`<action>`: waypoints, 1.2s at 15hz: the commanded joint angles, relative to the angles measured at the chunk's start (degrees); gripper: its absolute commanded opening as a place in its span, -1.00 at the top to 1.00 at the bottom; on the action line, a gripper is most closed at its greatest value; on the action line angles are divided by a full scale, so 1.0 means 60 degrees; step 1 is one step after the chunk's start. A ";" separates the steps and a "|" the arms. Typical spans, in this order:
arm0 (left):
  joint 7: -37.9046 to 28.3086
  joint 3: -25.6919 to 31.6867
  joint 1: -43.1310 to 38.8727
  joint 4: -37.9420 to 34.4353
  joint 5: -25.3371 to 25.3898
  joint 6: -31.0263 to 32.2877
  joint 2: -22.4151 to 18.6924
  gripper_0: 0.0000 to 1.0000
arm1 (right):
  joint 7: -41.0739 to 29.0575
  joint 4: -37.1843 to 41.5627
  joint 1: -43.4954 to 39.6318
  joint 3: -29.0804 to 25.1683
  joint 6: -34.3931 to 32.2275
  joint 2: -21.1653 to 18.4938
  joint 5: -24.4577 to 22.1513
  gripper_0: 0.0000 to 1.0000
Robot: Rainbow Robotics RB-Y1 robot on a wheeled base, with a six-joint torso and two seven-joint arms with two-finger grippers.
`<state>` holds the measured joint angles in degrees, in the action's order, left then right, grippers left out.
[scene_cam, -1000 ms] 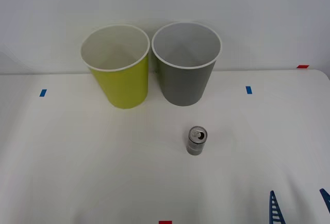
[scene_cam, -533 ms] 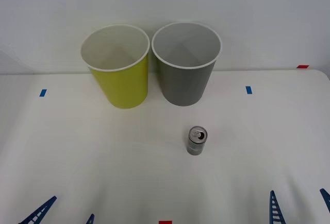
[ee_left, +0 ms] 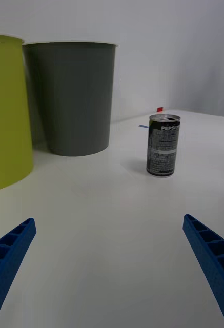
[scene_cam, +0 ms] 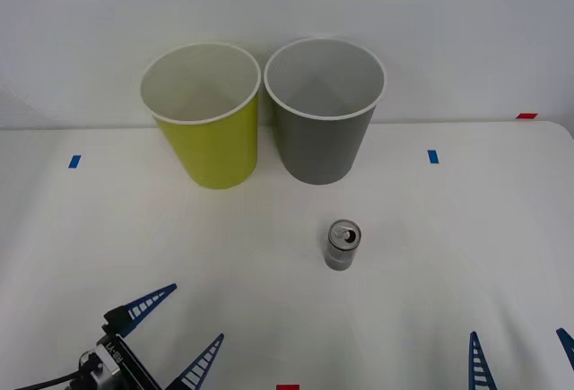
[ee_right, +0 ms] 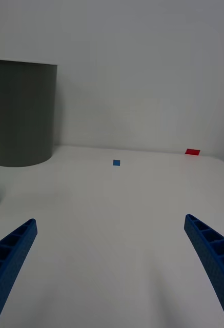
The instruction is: Put cans in the gray bin and PET bottles in the light green bin.
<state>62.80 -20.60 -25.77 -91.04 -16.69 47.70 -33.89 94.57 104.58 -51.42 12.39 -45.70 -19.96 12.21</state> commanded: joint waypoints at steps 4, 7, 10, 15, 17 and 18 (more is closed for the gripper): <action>-0.0037 -0.1678 0.1600 0.0188 0.1301 -0.0582 -0.0094 -1.00 | 0.0000 0.0001 0.0000 0.0000 0.0000 0.0001 0.0001 -1.00; 0.0080 -0.2030 0.1951 0.0188 0.1770 -0.0890 -0.0094 -1.00 | 0.0000 0.0001 0.0000 0.0000 0.0000 0.0001 0.0001 -1.00; 0.0183 -0.2293 0.2376 0.0188 0.1594 -0.1373 -0.0153 -1.00 | 0.0000 0.0001 0.0000 0.0000 0.0000 0.0001 0.0001 -1.00; 0.0358 -0.3319 0.3767 0.0188 0.1624 -0.2457 -0.0153 -1.00 | 0.0000 0.0001 0.0000 0.0000 0.0000 0.0001 0.0001 -1.00; 0.0373 -0.3583 0.4339 0.0188 0.1653 -0.3351 0.0111 -1.00 | 0.0000 0.0001 0.0000 0.0000 0.0000 0.0001 0.0001 -1.00; 0.0388 -0.3583 0.4471 0.0188 0.1609 -0.3673 0.0287 -1.00 | 0.0000 0.0001 0.0000 0.0000 0.0000 0.0001 0.0001 -1.00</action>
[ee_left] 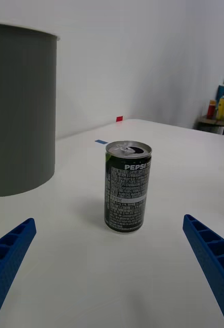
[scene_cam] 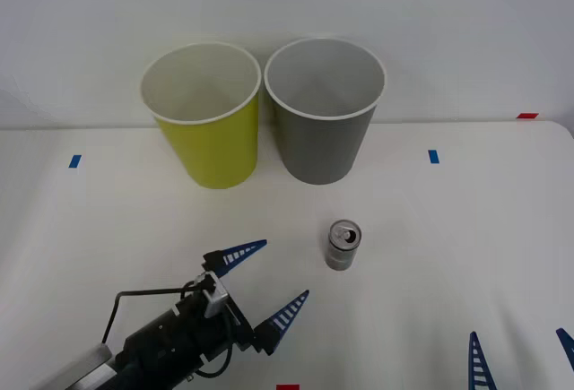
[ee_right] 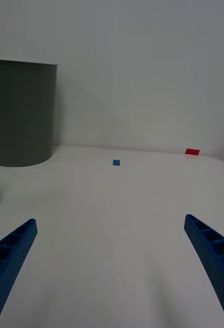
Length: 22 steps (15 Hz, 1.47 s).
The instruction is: Put cans in the gray bin and PET bottles in the light green bin.
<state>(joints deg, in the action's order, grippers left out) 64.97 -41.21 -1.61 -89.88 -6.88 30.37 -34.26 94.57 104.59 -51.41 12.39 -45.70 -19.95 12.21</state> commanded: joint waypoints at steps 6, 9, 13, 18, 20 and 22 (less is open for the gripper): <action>0.0157 -0.0309 0.0795 0.0009 -0.0128 -0.1913 0.1140 -1.00 | 0.0000 0.0000 0.0000 0.0000 0.0000 0.0000 0.0001 -1.00; 0.0201 -0.0514 0.1015 0.0009 -0.0128 -0.2440 0.1316 -1.00 | 0.0000 0.0000 0.0000 0.0000 0.0000 0.0000 0.0001 -1.00; 0.0260 -0.0529 0.1059 0.0038 -0.0172 -0.2909 0.1770 -1.00 | 0.0000 0.0000 0.0000 0.0000 0.0000 0.0000 0.0001 -1.00; 0.0319 -0.0529 0.1483 0.0668 -0.0274 -0.3070 0.2312 -1.00 | 0.0000 0.0000 0.0000 0.0000 0.0000 0.0000 0.0001 -1.00; 0.0377 -0.0573 0.1674 0.0697 -0.0303 -0.3524 0.2532 -1.00 | 0.0000 0.0000 0.0000 0.0000 0.0000 0.0000 0.0001 -1.00; 0.0421 -0.0661 0.1747 0.0697 -0.0333 -0.3905 0.2693 -1.00 | 0.0000 0.0000 0.0000 0.0000 0.0000 0.0000 0.0001 -1.00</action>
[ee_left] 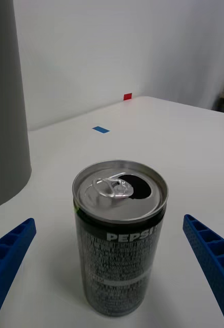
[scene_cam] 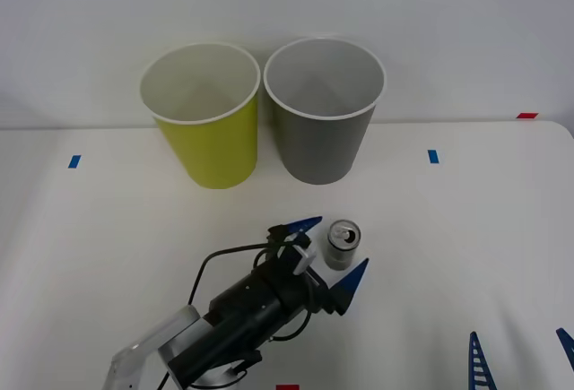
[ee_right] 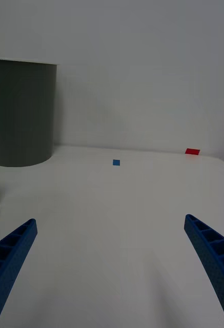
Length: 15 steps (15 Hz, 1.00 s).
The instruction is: Put cans in the gray bin and PET bottles in the light green bin.
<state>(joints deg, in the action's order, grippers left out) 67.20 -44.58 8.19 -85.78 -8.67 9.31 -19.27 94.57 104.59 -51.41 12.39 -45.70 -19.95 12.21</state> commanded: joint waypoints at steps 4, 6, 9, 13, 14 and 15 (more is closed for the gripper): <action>0.0051 -0.0099 0.0174 0.0014 -0.0035 -0.0731 0.0501 -1.00 | -0.0001 0.0000 0.0000 0.0000 0.0000 0.0000 0.0001 -1.00; 0.0065 -0.0113 0.0218 0.0029 -0.0035 -0.0805 0.0574 -1.00 | -0.0001 0.0000 0.0000 0.0000 0.0000 0.0000 0.0001 -1.00; 0.0051 -0.0099 0.0232 0.0014 -0.0049 -0.0980 0.0662 -0.81 | -0.0001 0.0000 0.0000 0.0000 0.0000 0.0000 0.0001 -1.00; 0.0051 -0.0099 0.0232 0.0014 -0.0049 -0.0980 0.0662 0.44 | -0.0001 0.0000 0.0000 0.0000 0.0000 0.0000 0.0001 -1.00; 0.0065 -0.0099 0.0232 0.0014 -0.0049 -0.0980 0.0662 0.89 | -0.0001 0.0000 0.0000 0.0000 0.0000 0.0000 0.0001 -1.00; 0.0065 -0.0099 0.0232 0.0014 -0.0049 -0.0966 0.0662 0.99 | -0.0001 0.0000 0.0000 0.0000 0.0000 0.0000 0.0001 -1.00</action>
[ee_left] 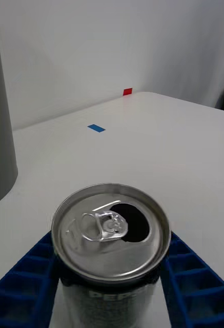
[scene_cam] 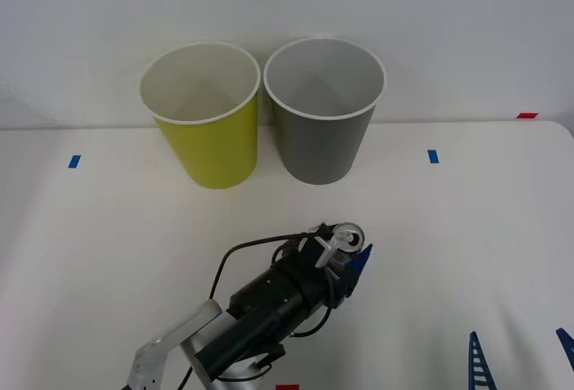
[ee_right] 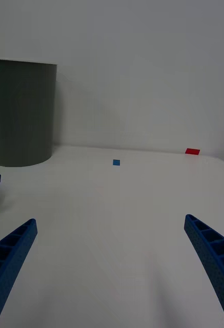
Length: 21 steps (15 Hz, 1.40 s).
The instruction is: Put cans in the gray bin and PET bottles in the light green bin.
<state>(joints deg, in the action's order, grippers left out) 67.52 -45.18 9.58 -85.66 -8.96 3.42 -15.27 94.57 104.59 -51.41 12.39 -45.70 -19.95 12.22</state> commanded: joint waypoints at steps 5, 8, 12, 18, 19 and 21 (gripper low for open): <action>0.0157 0.0001 -0.0029 -0.0636 -0.0088 -0.1200 -0.0034 1.00 | 0.0000 0.0000 0.0000 0.0000 0.0000 0.0000 0.0000 -1.00; 0.0157 -0.0013 -0.0059 -0.1954 -0.0103 -0.2914 -0.0414 1.00 | 0.0000 0.0000 0.0000 0.0000 0.0000 0.0000 0.0000 -1.00; 0.0114 0.0031 -0.0059 -0.4518 0.0967 -0.5536 -0.1103 1.00 | 0.0000 0.0000 0.0000 0.0000 0.0000 0.0000 0.0000 -1.00; 0.0289 0.1701 -0.0059 -0.8180 0.3486 -0.9520 -0.1806 1.00 | 0.0000 0.0000 0.0000 0.0000 0.0000 0.0000 0.0000 -1.00; 0.0363 0.2111 -0.0059 -0.8546 0.3896 -0.9931 -0.1835 1.00 | 0.0000 0.0000 0.0000 0.0000 0.0000 0.0000 0.0000 -1.00; 0.0509 0.3034 -0.0059 -0.9308 0.4731 -1.1015 -0.1762 1.00 | 0.0000 0.0000 0.0000 0.0000 0.0000 0.0000 0.0000 -1.00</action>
<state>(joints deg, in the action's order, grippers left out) 69.79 -30.60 9.23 -138.49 16.04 -58.54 -26.01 94.57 104.59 -51.42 12.39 -45.70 -19.95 12.22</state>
